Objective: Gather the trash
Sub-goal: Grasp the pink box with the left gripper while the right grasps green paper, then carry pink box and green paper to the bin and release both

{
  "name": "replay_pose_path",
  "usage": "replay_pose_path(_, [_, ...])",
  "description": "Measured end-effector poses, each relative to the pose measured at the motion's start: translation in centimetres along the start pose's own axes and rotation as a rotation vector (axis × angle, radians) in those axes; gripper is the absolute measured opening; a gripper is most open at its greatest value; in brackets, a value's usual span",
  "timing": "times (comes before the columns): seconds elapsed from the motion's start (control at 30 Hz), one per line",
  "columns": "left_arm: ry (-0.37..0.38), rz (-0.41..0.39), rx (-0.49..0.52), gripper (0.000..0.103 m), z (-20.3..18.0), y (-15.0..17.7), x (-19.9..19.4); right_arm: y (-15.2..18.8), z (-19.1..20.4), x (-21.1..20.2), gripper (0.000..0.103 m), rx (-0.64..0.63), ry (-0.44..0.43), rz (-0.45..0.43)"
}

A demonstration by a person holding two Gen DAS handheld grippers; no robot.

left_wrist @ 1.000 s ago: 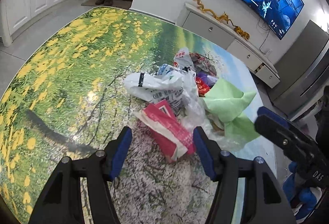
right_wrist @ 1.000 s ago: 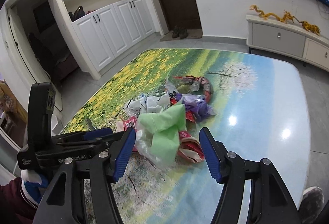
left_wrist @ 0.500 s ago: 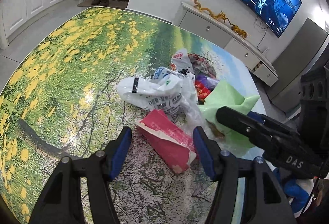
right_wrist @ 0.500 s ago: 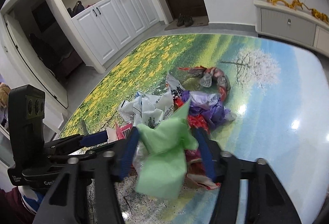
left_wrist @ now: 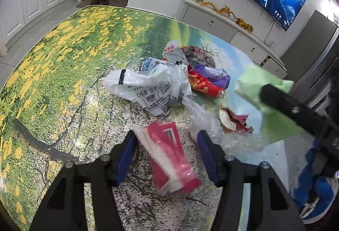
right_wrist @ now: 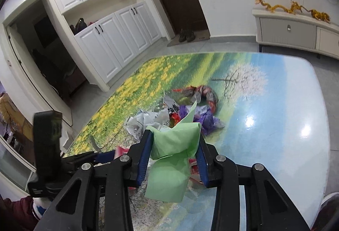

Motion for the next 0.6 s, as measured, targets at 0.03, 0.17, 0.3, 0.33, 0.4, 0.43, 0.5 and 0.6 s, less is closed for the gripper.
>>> replay_pose_path(0.03, [-0.005,0.001,0.007,0.052,0.0,0.2,-0.1,0.0,0.1,-0.3,0.039,-0.004,-0.001,-0.006])
replay_pose_path(0.17, [-0.012,0.006,0.031,0.039,-0.3,1.1,-0.5,-0.1,0.5,-1.5,0.039,-0.007,-0.008,-0.027])
replay_pose_path(0.3, [-0.003,0.001,0.038,0.032,-0.5,2.0,-1.2,0.0,0.8,-2.5,0.039,-0.002,-0.014,-0.043])
replay_pose_path(0.33, [-0.003,-0.001,0.038,0.031,-0.5,2.2,-1.4,0.1,1.0,-2.8,0.039,-0.003,-0.016,-0.046])
replay_pose_path(0.4, [-0.007,-0.01,0.035,0.031,-0.3,2.5,-1.9,0.3,1.2,-3.5,0.039,-0.003,-0.018,-0.053])
replay_pose_path(0.43, [-0.012,-0.014,0.032,0.031,-0.1,2.6,-2.2,0.4,1.3,-3.8,0.039,-0.003,-0.018,-0.055])
replay_pose_path(0.5, [-0.024,-0.025,0.025,0.031,0.2,2.8,-2.8,0.7,1.4,-4.4,0.039,-0.003,-0.016,-0.06])
replay_pose_path(0.6, [-0.04,-0.052,0.014,0.029,1.0,3.1,-4.3,1.1,1.7,-5.7,0.039,-0.004,-0.011,-0.075])
Point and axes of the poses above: each gripper's, at about its wrist camera, not at the fingertips, and x roughly the way its jaws point, z to its left, y to its underside, the point moved 10 cm from there along x, roughly the way its jaws point, and after that the axes turned 11 degrees about x, right-handed, at the moved point
